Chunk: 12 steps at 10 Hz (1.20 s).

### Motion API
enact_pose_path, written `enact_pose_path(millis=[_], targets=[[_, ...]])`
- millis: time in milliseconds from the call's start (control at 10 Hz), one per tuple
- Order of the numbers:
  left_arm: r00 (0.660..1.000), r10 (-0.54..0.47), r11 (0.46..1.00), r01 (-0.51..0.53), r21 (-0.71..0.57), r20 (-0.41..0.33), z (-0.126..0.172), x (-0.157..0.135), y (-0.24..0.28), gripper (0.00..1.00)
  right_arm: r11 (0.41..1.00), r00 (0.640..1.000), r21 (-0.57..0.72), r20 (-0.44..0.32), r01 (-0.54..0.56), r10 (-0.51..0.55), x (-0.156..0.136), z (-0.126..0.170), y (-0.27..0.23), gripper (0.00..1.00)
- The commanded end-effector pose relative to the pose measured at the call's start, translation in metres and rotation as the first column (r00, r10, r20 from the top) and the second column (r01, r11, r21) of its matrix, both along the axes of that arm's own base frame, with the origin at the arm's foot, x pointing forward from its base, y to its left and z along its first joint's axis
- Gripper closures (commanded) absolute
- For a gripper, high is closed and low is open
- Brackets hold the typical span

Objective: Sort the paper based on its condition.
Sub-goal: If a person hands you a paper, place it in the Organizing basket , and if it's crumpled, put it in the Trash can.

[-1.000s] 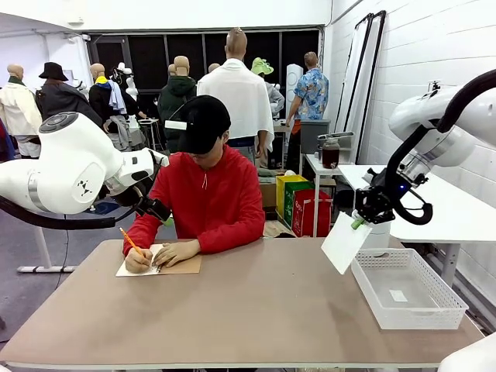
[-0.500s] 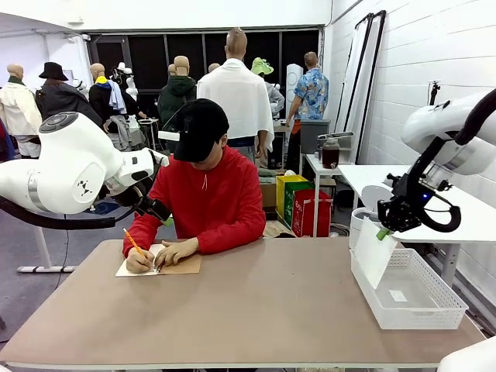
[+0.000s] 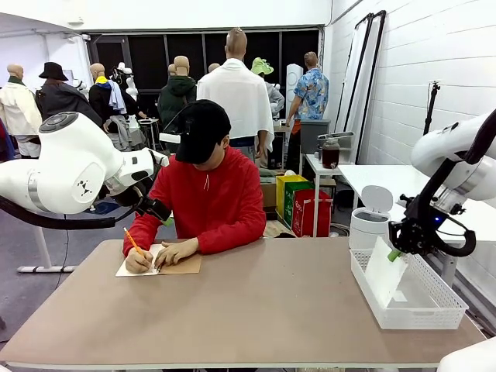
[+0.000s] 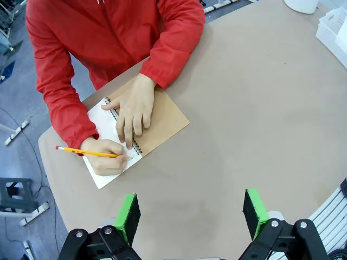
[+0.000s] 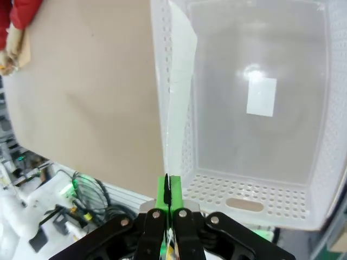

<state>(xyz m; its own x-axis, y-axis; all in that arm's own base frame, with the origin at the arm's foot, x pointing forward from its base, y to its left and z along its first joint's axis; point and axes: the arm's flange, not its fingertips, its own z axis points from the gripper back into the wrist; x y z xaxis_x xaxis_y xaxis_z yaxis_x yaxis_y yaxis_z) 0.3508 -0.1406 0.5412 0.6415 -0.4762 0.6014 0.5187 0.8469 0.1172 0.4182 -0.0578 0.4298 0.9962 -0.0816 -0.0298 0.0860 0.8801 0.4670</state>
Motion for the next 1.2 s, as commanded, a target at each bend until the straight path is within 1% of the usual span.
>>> enact_pose_path(millis=[0,100,500,600,700,1100], targets=[[1.000,0.001,1.000,-0.001,-0.002,0.004,0.000,0.000,0.000,0.00,1.000,1.000,-0.027,-0.019,-0.014,0.013,0.008,-0.015,-0.011,1.00],[1.000,0.001,1.000,-0.001,-0.002,0.004,0.000,0.000,0.000,0.00,0.999,0.998,-0.033,-0.053,0.013,-0.014,0.007,-0.019,-0.012,1.00],[1.000,0.001,1.000,-0.001,-0.002,0.004,0.000,0.000,0.000,0.00,0.995,0.994,-0.103,-0.111,0.005,-0.017,0.003,-0.037,-0.012,1.00],[1.000,0.001,1.000,-0.001,-0.002,0.004,0.000,0.000,0.000,0.00,0.992,0.990,-0.121,-0.135,0.014,-0.031,0.002,-0.038,-0.012,1.00],[1.000,0.001,1.000,-0.001,-0.002,0.004,0.000,0.000,0.000,0.00,0.985,0.983,-0.169,-0.171,0.033,-0.062,0.003,-0.041,-0.009,0.84],[1.000,0.001,1.000,-0.001,-0.002,0.004,0.000,0.000,0.000,0.00,0.977,0.982,-0.207,-0.173,0.042,-0.079,0.005,-0.047,-0.003,0.05]])
